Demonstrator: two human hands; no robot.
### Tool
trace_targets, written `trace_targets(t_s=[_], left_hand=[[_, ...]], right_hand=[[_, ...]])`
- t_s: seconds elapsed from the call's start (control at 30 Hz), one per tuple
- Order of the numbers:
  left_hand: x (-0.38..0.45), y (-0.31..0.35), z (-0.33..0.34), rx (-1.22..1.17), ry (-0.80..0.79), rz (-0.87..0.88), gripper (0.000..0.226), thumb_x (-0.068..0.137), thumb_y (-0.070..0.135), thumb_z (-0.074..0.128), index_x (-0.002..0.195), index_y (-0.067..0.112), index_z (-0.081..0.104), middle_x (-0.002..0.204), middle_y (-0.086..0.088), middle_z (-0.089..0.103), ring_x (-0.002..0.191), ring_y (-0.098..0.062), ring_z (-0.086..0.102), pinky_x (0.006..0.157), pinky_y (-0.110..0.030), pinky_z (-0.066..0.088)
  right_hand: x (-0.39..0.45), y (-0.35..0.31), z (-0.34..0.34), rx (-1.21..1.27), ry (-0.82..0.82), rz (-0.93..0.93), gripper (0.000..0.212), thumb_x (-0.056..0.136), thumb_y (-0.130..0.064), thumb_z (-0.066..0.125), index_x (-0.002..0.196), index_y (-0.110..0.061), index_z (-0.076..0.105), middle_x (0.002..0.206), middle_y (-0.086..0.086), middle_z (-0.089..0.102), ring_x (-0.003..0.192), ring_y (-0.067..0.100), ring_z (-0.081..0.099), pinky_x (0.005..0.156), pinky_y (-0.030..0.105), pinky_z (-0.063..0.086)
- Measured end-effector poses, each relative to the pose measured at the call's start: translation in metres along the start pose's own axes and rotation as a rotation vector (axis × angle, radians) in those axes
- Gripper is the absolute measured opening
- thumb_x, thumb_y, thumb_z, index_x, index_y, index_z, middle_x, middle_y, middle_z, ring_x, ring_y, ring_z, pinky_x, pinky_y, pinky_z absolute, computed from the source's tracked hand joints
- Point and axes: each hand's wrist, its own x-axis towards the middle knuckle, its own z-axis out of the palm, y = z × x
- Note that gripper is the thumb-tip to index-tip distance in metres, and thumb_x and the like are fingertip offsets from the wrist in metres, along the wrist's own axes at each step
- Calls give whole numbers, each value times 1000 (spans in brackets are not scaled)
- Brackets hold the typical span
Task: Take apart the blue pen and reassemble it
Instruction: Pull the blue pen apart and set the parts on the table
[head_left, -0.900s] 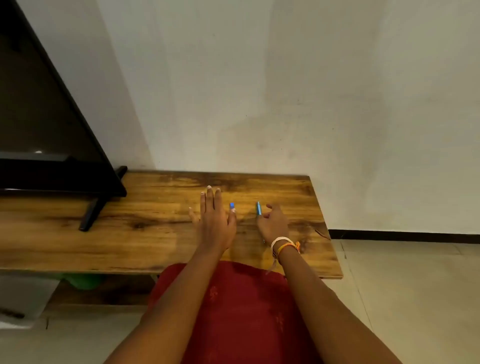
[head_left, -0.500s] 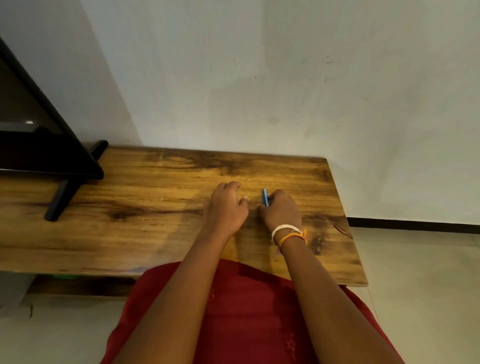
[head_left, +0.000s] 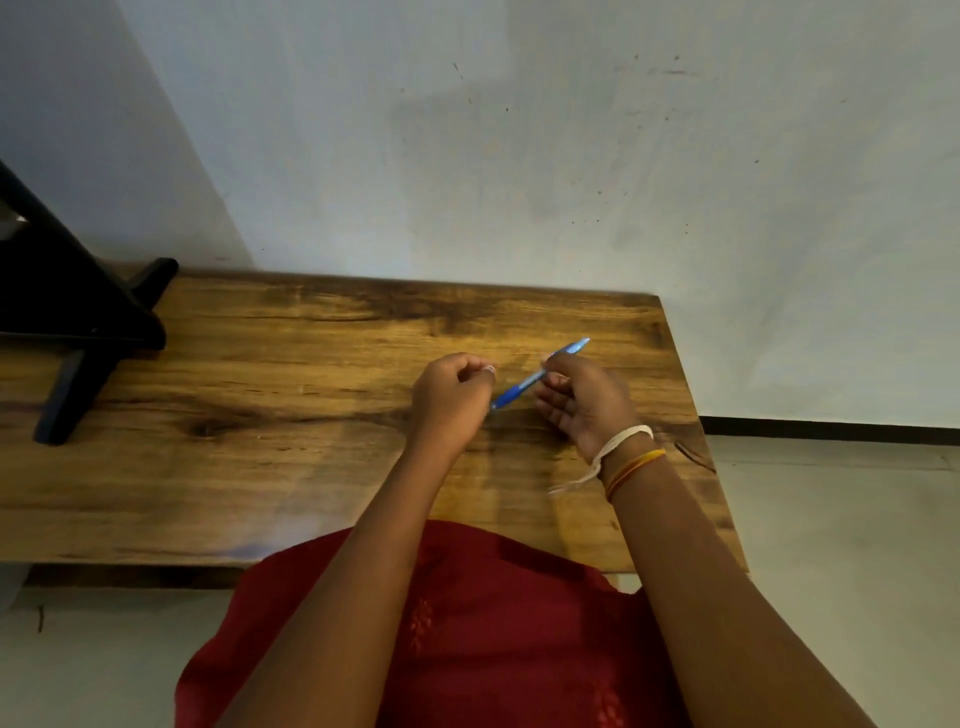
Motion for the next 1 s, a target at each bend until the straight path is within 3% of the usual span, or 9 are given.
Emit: trace_targets(t_s=[0.23, 0.33, 0.4, 0.53, 0.73, 0.87, 1.0], left_hand=[[-4, 12, 11, -343, -92, -354, 31, 94, 17, 52, 125, 14, 52, 101, -4, 69, 87, -20, 68, 75, -34, 53], [-10, 16, 19, -510, -104, -461, 26, 94, 17, 54, 118, 8, 55, 105, -9, 66, 85, -21, 66, 76, -35, 52], [-14, 19, 28, -593, -155, -474, 22, 92, 20, 59, 112, 11, 59, 109, -9, 66, 92, -22, 65, 79, -36, 50], [-16, 23, 38, -722, -150, -434, 8, 91, 21, 62, 95, 13, 64, 90, -4, 69, 79, -14, 65, 69, -29, 53], [-7, 20, 38, -840, -46, -445, 13, 93, 15, 58, 100, 6, 63, 91, -9, 70, 86, -18, 68, 77, -28, 54], [-4, 19, 39, -902, -17, -463, 17, 93, 14, 56, 106, 4, 61, 100, -12, 70, 85, -17, 69, 73, -27, 55], [-3, 16, 42, -911, -7, -472, 12, 93, 14, 56, 101, 6, 61, 96, -14, 70, 82, -16, 70, 69, -26, 55]], right_hand=[[-9, -5, -16, 209, -9, 58, 6, 87, -11, 62, 90, -6, 61, 72, 7, 62, 58, 14, 60, 51, 20, 53], [-13, -6, -20, 237, -33, 80, 9, 86, -14, 67, 93, -8, 64, 76, 6, 67, 61, 12, 61, 52, 20, 54], [-16, -3, -20, 176, -98, 102, 6, 85, -17, 69, 87, -12, 66, 77, 3, 68, 61, 10, 61, 54, 20, 53], [-18, -1, -23, 45, -192, 87, 10, 85, -22, 71, 86, -13, 68, 71, 1, 69, 55, 7, 62, 53, 19, 53], [-12, -9, -37, 120, -207, 63, 15, 93, -20, 57, 98, -9, 64, 75, 4, 71, 64, 12, 64, 58, 23, 55], [-10, -13, -43, 158, -176, 51, 21, 94, -12, 50, 103, -3, 66, 83, 7, 69, 69, 15, 64, 61, 25, 55], [-10, -9, -40, 135, -175, 1, 15, 93, -11, 55, 102, -3, 64, 83, 9, 69, 68, 15, 65, 59, 24, 56]])
